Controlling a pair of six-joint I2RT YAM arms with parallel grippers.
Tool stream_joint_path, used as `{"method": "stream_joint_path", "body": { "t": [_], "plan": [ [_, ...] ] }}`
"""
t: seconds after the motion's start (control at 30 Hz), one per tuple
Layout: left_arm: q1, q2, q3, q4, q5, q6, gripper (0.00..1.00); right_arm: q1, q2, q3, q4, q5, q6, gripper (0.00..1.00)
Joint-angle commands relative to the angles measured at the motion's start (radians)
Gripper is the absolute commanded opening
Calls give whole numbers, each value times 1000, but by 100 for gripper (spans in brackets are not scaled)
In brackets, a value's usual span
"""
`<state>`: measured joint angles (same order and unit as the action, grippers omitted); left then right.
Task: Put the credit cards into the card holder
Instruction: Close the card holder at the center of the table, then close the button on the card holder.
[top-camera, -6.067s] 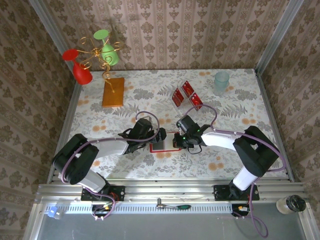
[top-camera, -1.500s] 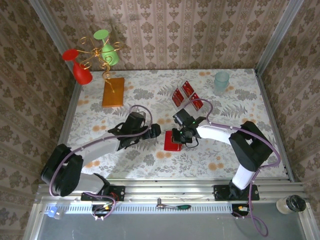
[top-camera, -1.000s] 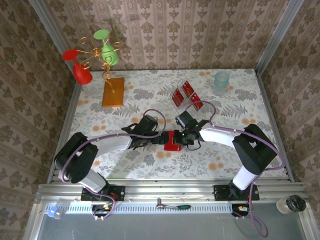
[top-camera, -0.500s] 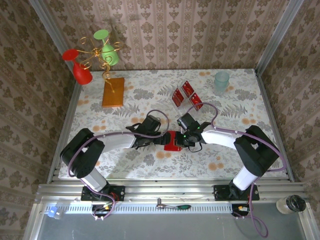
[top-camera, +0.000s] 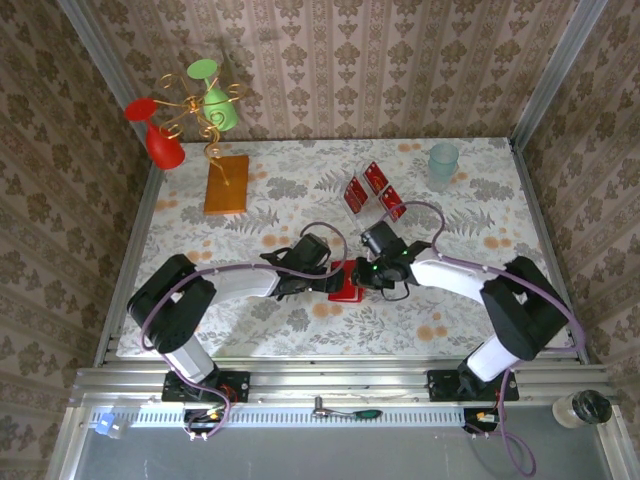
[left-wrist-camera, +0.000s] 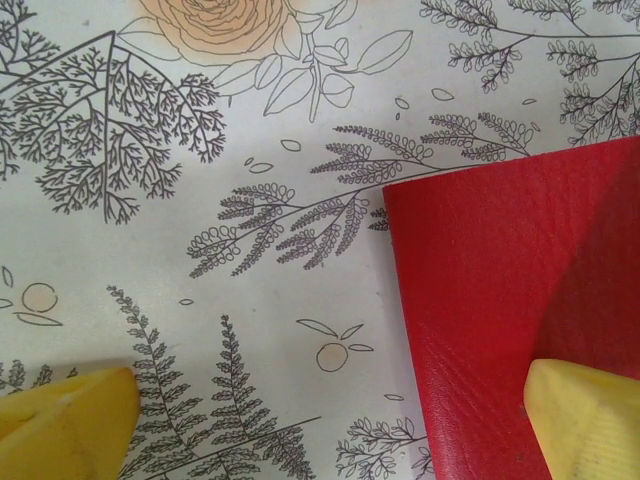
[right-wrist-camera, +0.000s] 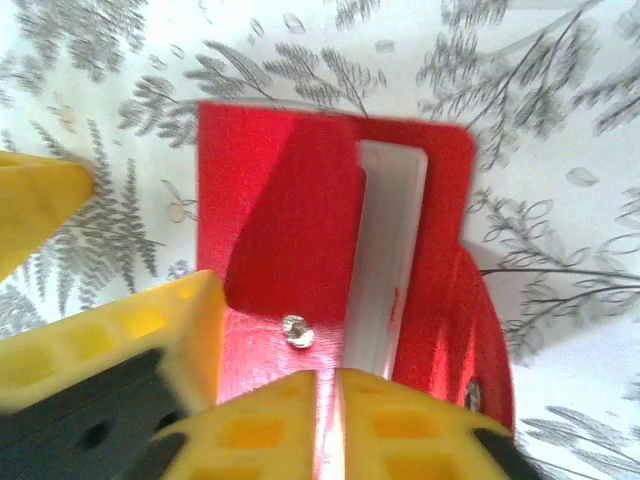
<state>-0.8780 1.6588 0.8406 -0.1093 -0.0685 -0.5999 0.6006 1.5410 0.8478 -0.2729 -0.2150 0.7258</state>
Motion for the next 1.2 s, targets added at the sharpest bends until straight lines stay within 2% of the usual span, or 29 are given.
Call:
{"method": "stream_joint_path", "body": {
  "t": [0.0,0.07,0.2,0.23,0.27,0.4,0.47,0.57,0.67,0.87,1.17],
  "plan": [
    [-23,38,28,-71,-20,23,100,-46,-101,32,-88,27,-26,27],
    [-33,42,36,-90,-40,31,100,-73,-137,55,-151,59,-48,42],
    [-45,52,44,-107,-60,35,100,-115,-180,116,-311,213,-109,75],
    [-45,53,44,-111,-64,35,100,-124,-181,125,-332,237,-130,90],
    [-47,57,45,-115,-67,35,100,-132,-183,136,-354,272,-141,100],
    [-54,61,47,-127,-80,30,100,-158,-228,139,-364,341,-132,100],
    [-57,61,48,-132,-87,24,100,-180,-250,125,-348,330,-121,100],
    [-61,68,48,-141,-100,14,100,-229,-268,75,-279,190,-129,100],
    [-69,71,52,-151,-117,4,100,-233,-268,38,-211,73,-135,100],
    [-86,89,61,-174,-141,-20,100,-190,-209,26,-201,25,-122,79],
    [-108,114,66,-178,-155,-58,100,-90,-88,27,-160,36,-79,61]
  ]
}}
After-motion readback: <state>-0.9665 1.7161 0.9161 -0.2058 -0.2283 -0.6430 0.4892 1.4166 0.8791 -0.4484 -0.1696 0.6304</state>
